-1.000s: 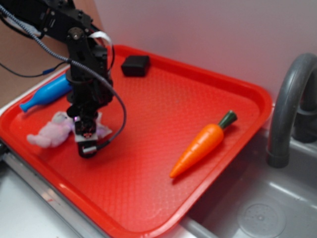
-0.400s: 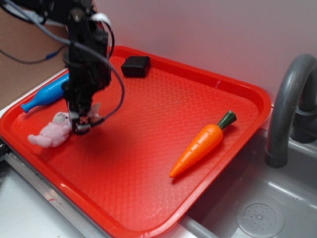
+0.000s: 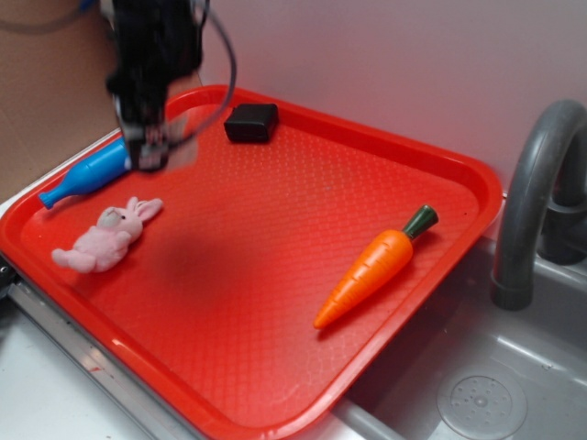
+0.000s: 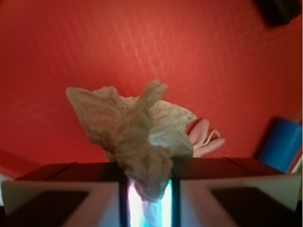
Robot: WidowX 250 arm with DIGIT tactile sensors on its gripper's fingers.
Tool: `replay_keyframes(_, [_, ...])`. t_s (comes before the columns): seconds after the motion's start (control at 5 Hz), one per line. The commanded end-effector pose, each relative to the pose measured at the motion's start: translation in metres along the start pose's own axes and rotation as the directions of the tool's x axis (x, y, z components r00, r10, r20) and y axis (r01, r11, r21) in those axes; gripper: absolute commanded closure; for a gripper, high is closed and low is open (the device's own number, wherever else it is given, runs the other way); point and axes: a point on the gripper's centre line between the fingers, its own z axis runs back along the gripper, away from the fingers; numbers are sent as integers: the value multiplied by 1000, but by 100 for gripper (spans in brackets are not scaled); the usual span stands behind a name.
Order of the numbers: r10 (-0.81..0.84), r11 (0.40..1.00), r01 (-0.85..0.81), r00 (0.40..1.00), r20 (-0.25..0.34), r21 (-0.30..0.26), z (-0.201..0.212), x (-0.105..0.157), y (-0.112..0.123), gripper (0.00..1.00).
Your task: Grab the white paper.
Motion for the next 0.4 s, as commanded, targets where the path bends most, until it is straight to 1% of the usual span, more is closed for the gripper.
replay_keyframes(0.0, [41, 987, 4, 959, 282, -158, 105, -20, 14, 100])
replay_keyframes(0.2, [29, 983, 20, 965, 261, -183, 101, -20, 15, 100])
